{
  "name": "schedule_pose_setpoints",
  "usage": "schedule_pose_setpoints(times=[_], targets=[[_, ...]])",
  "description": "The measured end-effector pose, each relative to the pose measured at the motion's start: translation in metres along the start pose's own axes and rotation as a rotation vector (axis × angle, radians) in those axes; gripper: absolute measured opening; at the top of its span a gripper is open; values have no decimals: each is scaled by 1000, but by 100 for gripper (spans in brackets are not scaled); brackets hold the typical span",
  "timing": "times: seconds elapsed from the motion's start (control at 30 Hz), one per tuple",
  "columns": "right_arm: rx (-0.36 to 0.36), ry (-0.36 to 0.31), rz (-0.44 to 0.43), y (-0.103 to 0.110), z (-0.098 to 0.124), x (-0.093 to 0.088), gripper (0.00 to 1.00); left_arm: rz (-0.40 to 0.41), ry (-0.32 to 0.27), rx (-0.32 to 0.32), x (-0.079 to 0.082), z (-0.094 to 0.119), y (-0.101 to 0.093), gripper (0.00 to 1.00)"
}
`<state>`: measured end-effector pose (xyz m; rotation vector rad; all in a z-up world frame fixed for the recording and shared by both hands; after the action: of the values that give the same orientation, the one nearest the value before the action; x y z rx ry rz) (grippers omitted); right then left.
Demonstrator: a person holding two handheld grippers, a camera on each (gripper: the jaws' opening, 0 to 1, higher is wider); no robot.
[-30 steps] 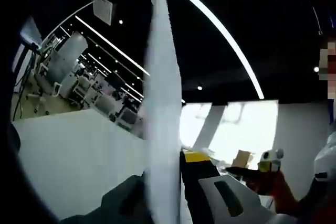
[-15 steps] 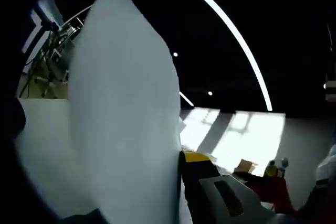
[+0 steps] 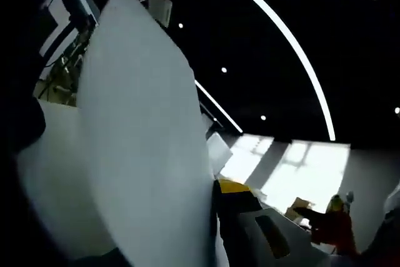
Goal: Organize the stack of printing papers by aligning and flattening the scattered papers on the table
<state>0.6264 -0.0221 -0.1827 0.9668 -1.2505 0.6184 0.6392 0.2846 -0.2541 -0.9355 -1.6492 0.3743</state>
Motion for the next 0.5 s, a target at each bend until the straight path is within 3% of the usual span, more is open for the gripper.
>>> schedule_pose_setpoints(times=[0.23, 0.33, 0.5], targets=[[-6, 4, 0, -2, -1, -2, 73, -6, -10, 9, 3, -3, 6, 6], [-7, 2, -6, -5, -2, -2, 73, -73, -13, 30, 3, -6, 13, 6], [-7, 4, -12, -7, -6, -4, 73, -69, -7, 40, 3, -14, 20, 6]])
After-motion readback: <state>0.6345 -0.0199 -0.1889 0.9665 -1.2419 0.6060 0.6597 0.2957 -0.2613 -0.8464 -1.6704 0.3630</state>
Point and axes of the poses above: the point that each gripper's makers call its tool centre point, and the gripper's own axes: z roughly backward along the fingers, y roughly to its left, x roughly out of its top, the point moved 3 cm from there along z, roughly backward along the fingers, and after that the axes turned 3 degrees about z, right-handed, at the moved point
